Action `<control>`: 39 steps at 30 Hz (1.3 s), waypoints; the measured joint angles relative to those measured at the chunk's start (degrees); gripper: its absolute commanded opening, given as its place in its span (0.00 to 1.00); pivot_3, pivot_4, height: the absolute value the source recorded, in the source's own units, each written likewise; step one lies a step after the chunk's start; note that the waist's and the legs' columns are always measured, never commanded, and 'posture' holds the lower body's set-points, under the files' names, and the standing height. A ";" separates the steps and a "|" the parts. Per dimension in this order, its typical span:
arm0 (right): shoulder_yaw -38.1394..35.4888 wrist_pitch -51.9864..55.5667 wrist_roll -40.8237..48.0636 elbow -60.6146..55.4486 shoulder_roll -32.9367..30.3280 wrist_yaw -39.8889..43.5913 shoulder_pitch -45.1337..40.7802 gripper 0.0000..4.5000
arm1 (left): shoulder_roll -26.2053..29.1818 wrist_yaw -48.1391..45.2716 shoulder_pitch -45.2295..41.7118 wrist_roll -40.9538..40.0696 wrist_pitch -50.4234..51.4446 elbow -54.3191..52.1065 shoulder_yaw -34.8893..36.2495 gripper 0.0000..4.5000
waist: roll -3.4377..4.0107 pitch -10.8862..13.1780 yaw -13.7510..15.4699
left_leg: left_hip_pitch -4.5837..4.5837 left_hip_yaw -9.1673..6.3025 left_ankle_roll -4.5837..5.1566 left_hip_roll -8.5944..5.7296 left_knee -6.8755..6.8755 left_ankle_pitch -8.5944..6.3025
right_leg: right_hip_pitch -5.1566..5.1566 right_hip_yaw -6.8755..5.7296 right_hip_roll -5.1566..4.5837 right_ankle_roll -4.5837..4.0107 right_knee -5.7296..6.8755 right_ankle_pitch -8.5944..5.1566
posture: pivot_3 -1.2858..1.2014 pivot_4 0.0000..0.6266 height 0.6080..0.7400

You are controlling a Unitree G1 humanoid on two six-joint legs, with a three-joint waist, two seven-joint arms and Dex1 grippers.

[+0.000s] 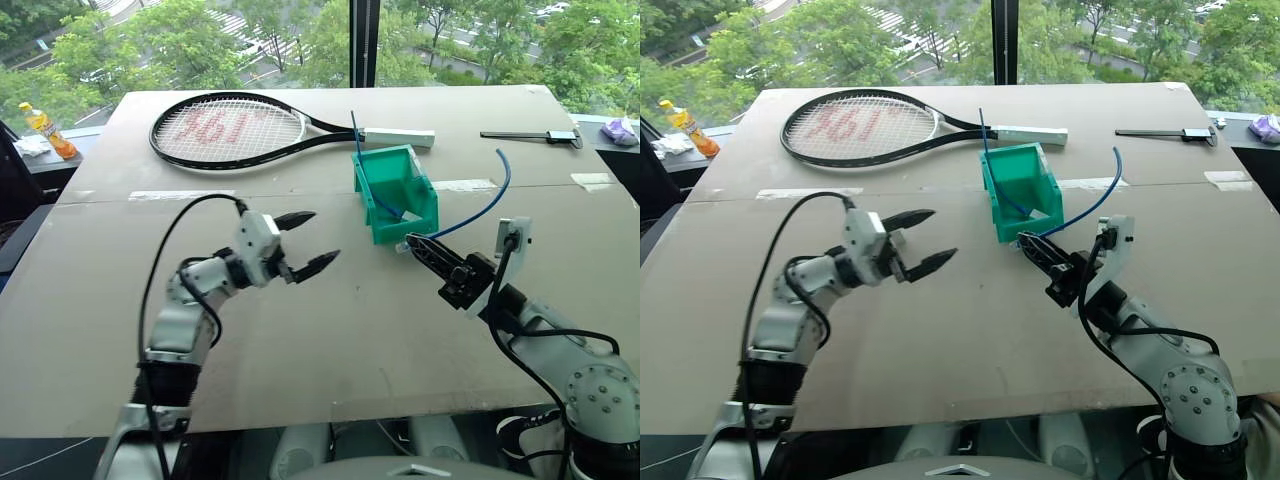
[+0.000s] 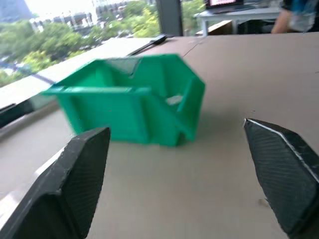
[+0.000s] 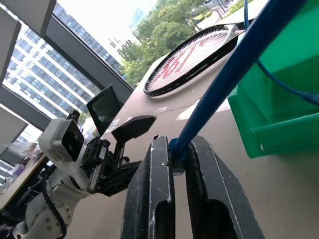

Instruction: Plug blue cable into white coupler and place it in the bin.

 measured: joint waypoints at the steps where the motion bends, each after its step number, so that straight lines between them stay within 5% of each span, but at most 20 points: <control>1: 0.71 0.04 -0.44 0.52 0.02 0.56 -0.35 0.00 | 1.96 -0.10 -0.09 -0.54 1.45 0.79 1.83 0.91 | 0.00 0.00 0.10 | -0.01 -0.02 0.00 -0.01 0.01 0.00 | 0.01 -0.02 -0.01 0.01 0.00 -0.01 | 0.52 0.24 1.00; 10: 2.89 0.08 -3.55 2.35 -0.19 2.90 -2.14 0.00 | 9.80 -8.69 -11.37 2.68 0.90 22.38 3.17 0.91 | -0.04 0.01 0.42 | -0.04 0.01 0.00 -0.11 -0.01 0.00 | -0.01 -0.03 -0.02 -0.16 -0.05 0.10 | 0.52 0.24 1.00; 22: 2.84 -0.12 -6.05 1.14 0.69 2.52 0.75 0.00 | 7.86 -15.51 -23.29 11.41 -7.62 42.34 -3.85 0.91 | -0.10 0.03 0.07 | -0.09 0.01 0.00 -0.09 -0.01 0.00 | -0.07 -0.02 -0.04 -0.16 -0.04 0.12 | 0.52 0.24 1.00; 26: 2.76 -0.17 -6.42 0.87 0.83 2.44 1.39 0.00 | 7.34 -15.20 -24.96 15.46 -11.55 46.05 -6.38 0.64 | -0.10 0.03 0.08 | -0.09 0.02 0.00 -0.09 -0.01 0.00 | -0.07 -0.01 -0.05 -0.16 -0.03 0.12 | 0.52 0.24 1.00; 31: 2.59 -0.18 -6.53 0.87 0.72 2.51 1.82 0.00 | 6.17 -16.49 -24.98 16.26 -12.85 47.20 -6.94 0.10 | -0.14 0.04 0.07 | -0.12 0.02 0.00 -0.09 -0.01 0.00 | -0.10 -0.01 -0.07 -0.16 -0.02 0.12 | 0.52 0.24 1.00; 39: 2.19 -0.86 -11.45 -0.38 -4.01 6.76 2.07 0.00 | 4.91 -22.37 -20.86 9.05 -1.30 30.04 -5.86 0.07 | -0.14 0.04 0.11 | -0.23 0.02 0.00 -0.10 0.01 0.00 | -0.18 0.00 -0.13 -0.16 -0.01 0.12 | 0.52 0.24 1.00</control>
